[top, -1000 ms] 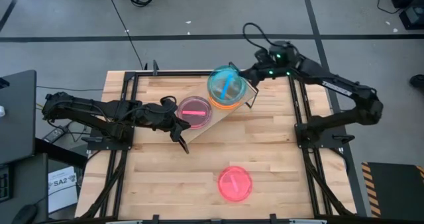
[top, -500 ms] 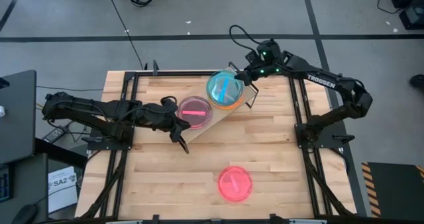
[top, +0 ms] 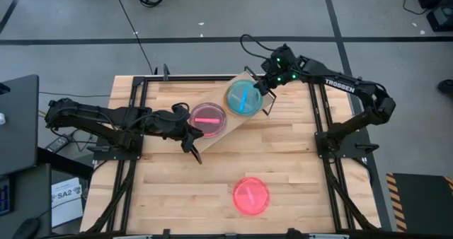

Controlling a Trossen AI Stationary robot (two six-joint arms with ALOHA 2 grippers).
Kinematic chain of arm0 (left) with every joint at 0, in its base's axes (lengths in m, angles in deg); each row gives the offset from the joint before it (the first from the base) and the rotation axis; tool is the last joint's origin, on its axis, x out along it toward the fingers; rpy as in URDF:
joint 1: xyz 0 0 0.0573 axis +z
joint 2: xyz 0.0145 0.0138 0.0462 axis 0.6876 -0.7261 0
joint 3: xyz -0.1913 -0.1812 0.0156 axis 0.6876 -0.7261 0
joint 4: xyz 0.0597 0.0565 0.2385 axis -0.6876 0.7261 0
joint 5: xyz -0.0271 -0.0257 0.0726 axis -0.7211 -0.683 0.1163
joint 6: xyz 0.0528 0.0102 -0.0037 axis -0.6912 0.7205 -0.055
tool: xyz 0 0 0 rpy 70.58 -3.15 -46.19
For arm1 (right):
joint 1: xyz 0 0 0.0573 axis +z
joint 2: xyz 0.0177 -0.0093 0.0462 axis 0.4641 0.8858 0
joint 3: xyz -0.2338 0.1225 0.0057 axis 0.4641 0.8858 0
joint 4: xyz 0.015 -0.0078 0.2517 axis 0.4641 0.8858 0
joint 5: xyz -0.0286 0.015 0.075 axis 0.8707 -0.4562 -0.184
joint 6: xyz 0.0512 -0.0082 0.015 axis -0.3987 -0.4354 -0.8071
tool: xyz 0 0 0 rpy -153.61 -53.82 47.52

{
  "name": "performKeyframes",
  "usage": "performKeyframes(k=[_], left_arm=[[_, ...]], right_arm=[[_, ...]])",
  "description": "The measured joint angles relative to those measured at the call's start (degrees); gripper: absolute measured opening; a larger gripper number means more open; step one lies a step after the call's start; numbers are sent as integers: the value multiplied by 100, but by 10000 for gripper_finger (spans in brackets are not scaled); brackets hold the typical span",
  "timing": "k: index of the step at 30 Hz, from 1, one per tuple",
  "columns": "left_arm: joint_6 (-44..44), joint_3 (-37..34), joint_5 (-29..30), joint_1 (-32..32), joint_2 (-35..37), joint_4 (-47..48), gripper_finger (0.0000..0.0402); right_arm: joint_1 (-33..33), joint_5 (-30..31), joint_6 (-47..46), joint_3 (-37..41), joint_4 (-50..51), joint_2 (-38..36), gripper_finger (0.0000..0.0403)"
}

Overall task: Place and stack plates onto a shelf
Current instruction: Stack the blue plate on the orange plate on the shelf

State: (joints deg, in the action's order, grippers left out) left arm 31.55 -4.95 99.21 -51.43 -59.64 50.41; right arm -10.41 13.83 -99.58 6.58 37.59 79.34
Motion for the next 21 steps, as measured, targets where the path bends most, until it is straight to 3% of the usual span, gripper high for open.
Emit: performKeyframes(k=[10,21], left_arm=[[-3,0,1,-1,0,0,82],[-6,0,1,-1,-1,0,82]], right_arm=[[4,30,-41,0,-53,-4,18],[44,256,-59,0,-53,-6,85]])
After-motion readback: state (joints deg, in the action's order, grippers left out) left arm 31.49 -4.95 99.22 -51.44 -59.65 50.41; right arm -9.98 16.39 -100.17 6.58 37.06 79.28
